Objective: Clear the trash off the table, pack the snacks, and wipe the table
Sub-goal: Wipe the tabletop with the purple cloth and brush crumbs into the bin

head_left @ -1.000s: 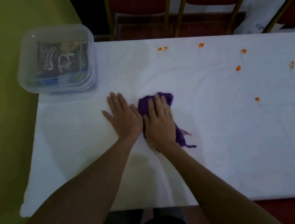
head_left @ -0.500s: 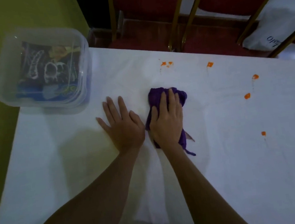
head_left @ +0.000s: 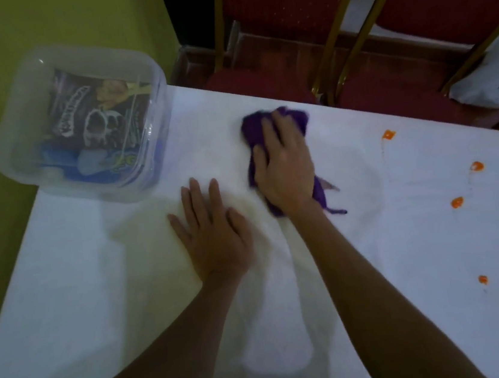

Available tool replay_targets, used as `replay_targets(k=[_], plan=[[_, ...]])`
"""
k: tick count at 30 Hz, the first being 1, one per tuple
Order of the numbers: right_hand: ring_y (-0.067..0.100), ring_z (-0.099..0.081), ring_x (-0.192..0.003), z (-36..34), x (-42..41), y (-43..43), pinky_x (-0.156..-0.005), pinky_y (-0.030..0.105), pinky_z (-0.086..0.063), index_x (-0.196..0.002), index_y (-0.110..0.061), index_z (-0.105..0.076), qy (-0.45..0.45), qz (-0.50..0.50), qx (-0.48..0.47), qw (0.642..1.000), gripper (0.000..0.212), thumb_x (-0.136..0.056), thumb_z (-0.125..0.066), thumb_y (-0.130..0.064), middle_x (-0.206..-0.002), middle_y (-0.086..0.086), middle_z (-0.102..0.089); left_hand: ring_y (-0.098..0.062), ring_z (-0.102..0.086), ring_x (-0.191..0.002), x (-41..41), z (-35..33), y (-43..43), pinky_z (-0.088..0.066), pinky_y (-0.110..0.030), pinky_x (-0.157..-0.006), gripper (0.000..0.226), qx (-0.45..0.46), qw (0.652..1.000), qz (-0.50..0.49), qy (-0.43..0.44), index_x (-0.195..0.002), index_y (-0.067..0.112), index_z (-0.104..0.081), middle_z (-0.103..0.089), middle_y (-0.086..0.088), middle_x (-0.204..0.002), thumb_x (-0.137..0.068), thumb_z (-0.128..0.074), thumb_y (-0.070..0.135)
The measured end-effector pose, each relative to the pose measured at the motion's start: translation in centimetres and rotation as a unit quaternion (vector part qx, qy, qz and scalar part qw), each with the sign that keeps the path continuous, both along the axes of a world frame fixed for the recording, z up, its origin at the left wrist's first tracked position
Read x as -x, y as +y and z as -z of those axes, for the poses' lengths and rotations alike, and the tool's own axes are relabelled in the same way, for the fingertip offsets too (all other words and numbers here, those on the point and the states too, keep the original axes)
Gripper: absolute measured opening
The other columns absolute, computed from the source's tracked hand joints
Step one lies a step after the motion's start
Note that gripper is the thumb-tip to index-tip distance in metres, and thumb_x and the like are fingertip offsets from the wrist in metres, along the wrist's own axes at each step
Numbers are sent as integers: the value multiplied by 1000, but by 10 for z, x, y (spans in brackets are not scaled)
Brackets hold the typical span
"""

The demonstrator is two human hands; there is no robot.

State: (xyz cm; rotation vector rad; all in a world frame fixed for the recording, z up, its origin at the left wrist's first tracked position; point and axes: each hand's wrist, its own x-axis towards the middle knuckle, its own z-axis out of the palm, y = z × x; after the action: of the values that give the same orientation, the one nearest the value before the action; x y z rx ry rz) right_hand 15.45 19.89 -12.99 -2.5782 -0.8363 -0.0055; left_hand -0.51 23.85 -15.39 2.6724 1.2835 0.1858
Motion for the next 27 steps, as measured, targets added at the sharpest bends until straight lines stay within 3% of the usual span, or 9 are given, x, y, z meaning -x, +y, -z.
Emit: replay_targets(k=[3,4,8,10,14,17,19,24,27], plan=[[26,-35,-144,-6,34,-44,-120,41,-28,-146,-10,-46,16,-112,11,994,49,-101,-47,-28,-155,11,-41,-26,-8,-154,-1,-2,-2,-9,-60,-119,60,-4,1000,-5,-9,-155,21,-29,-17,-10,-164,-97,-38,34],[27,-40,-141,-6,32,-60,-118,41,-31,-143,-9,-50,6,-95,11,995,48,-98,-50,-27,-151,12,-45,-26,-9,-153,-2,-1,-1,-9,-60,-119,60,-6,1000,-5,-14,-154,20,-31,-18,-10,-164,-97,-38,34],[37,-50,-124,-4,-32,-65,-108,43,-38,-132,-7,-59,-20,122,25,992,55,-85,-54,-35,-137,16,-56,-26,-12,-153,-4,0,-2,-10,-60,-119,59,-10,1000,-9,-21,-153,21,-34,-20,-10,-164,-96,-42,32],[37,-47,-127,-6,-54,-30,-109,45,-37,-132,-7,-58,-11,130,23,991,58,-84,-52,-39,-138,14,-55,-26,-11,-153,-3,1,-1,-11,-60,-119,60,-9,1000,-7,-14,-153,22,-33,-20,-9,-164,-96,-42,33],[29,-41,-136,-8,-21,18,-118,42,-28,-136,-9,-55,3,-28,23,999,57,-93,-45,-46,-144,9,-52,-25,-8,-154,-2,0,-1,-10,-60,-119,59,-6,1000,-8,2,-154,22,-30,-17,-9,-165,-97,-37,37],[24,-37,-141,-8,17,-17,-120,43,-27,-137,-13,-53,24,-141,29,989,52,-97,-48,-45,-148,6,-49,-26,-8,-154,-1,1,-2,-9,-60,-119,60,-12,1000,-2,-3,-155,21,-29,-17,-10,-165,-98,-37,36],[25,-39,-140,-6,18,-55,-118,45,-30,-134,-11,-55,22,-159,20,987,47,-96,-54,-38,-147,8,-50,-26,-11,-153,-3,2,0,-10,-59,-119,60,-20,1000,-7,-13,-154,21,-31,-19,-10,-164,-96,-40,34],[32,-39,-140,-1,-39,-44,-118,46,-30,-136,-6,-53,10,-3,21,1000,51,-93,-50,-35,-147,12,-49,-26,-13,-153,-6,1,-1,-10,-59,-120,61,-11,1000,-11,-23,-154,22,-33,-21,-9,-164,-95,-42,34],[30,-30,-147,1,-41,11,-121,43,-23,-143,-10,-49,8,3,20,1000,57,-99,-39,-45,-153,8,-44,-25,-11,-153,-3,2,0,-8,-59,-120,61,-6,1000,-12,-14,-154,22,-31,-19,-9,-164,-96,-41,34]])
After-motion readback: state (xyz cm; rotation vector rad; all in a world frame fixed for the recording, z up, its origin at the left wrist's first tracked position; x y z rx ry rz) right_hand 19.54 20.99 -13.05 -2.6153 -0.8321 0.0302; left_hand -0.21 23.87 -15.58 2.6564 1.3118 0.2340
